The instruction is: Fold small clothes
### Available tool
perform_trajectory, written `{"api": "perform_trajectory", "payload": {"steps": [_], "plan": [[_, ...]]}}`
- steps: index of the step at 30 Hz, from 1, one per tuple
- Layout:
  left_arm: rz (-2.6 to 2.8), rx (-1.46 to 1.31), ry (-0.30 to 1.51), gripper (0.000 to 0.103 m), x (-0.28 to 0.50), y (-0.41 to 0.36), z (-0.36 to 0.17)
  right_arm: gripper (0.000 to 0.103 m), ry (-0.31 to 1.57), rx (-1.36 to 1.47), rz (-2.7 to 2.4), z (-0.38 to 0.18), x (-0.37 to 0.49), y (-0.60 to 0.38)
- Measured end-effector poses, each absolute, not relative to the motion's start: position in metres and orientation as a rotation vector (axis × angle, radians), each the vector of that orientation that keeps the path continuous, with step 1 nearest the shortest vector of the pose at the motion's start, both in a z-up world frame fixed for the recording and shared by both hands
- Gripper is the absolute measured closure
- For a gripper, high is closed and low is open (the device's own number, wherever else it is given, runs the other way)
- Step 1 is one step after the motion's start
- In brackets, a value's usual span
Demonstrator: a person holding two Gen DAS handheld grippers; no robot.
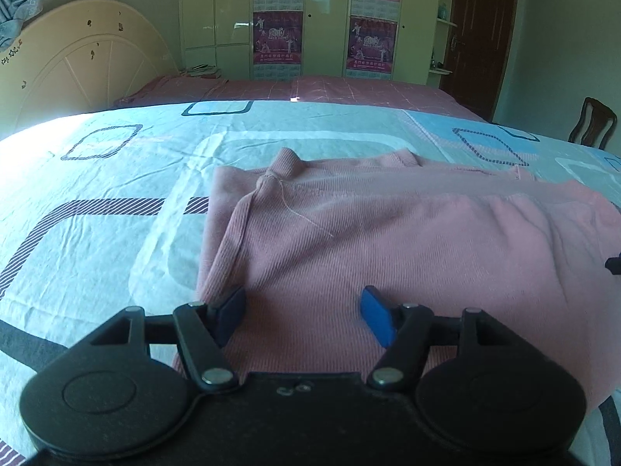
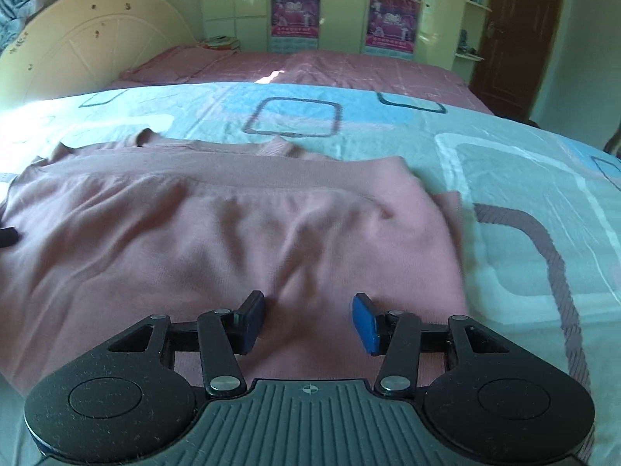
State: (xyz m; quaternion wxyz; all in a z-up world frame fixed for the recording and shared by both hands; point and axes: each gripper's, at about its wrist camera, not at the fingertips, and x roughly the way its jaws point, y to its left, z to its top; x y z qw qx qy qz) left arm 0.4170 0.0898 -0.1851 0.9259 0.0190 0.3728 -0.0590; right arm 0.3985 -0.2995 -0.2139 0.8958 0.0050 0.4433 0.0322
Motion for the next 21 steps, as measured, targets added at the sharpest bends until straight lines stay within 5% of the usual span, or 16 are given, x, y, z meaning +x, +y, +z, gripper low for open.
{"api": "perform_trajectory", "payload": {"steps": [9, 21], "plan": [[-0.192, -0.038, 0.732, 0.039, 0.389, 0.056, -0.154, 0.054, 0.885, 0.054, 0.14, -0.188, 0.372, -0.274], [-0.186, 0.057, 0.812, 0.034, 0.364, 0.055, -0.182, 0.054, 0.931, -0.007, 0.081, -0.2, 0.339, -0.291]]}}
